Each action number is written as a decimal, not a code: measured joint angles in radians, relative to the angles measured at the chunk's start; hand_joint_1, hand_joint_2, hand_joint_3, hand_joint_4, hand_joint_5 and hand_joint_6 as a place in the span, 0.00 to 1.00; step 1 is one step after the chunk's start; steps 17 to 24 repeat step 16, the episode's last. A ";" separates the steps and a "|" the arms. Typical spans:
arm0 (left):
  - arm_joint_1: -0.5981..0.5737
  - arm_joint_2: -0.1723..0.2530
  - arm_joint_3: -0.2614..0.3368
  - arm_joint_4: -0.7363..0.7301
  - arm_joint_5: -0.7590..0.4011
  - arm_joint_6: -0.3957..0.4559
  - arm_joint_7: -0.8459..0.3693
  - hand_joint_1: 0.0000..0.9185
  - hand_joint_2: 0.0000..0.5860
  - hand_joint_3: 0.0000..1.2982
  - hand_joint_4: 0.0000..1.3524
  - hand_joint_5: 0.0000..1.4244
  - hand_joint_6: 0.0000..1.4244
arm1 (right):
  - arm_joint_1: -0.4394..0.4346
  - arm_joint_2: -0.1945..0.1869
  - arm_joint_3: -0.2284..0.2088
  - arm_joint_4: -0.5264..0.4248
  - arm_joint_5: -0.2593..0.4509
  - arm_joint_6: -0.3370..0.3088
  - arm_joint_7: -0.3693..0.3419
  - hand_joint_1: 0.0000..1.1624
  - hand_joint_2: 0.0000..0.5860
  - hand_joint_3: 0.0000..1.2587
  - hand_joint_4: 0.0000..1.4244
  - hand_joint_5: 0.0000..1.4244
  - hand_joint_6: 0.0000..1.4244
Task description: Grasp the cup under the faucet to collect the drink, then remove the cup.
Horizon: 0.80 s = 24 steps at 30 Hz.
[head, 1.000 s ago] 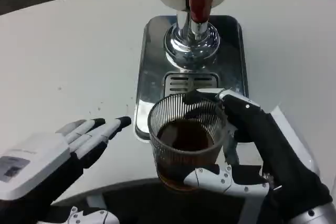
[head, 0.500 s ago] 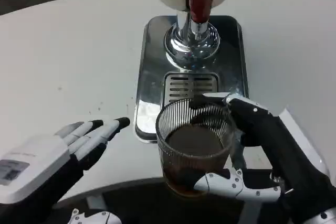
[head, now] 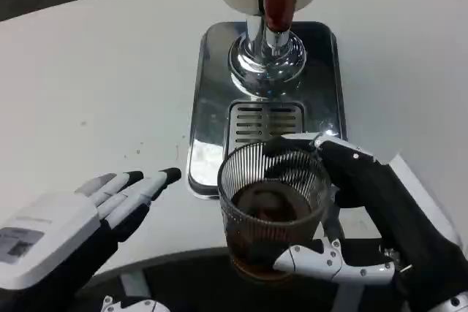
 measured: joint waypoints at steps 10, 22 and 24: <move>0.008 0.000 0.000 -0.004 0.000 0.000 0.000 0.00 0.20 0.00 0.00 0.00 0.00 | 0.006 -0.008 -0.002 -0.004 0.016 0.000 0.005 0.75 0.29 0.76 0.77 0.91 0.92; 0.013 0.000 0.000 -0.006 0.000 0.000 0.000 0.00 0.20 0.00 0.00 0.00 0.00 | 0.010 -0.008 -0.002 -0.007 0.015 0.000 0.005 0.75 0.29 0.77 0.77 0.92 0.92; 0.013 0.000 0.000 -0.006 0.000 0.000 0.000 0.00 0.20 0.00 0.00 0.00 0.00 | 0.010 -0.008 -0.002 -0.007 0.015 0.000 0.005 0.75 0.29 0.77 0.77 0.92 0.92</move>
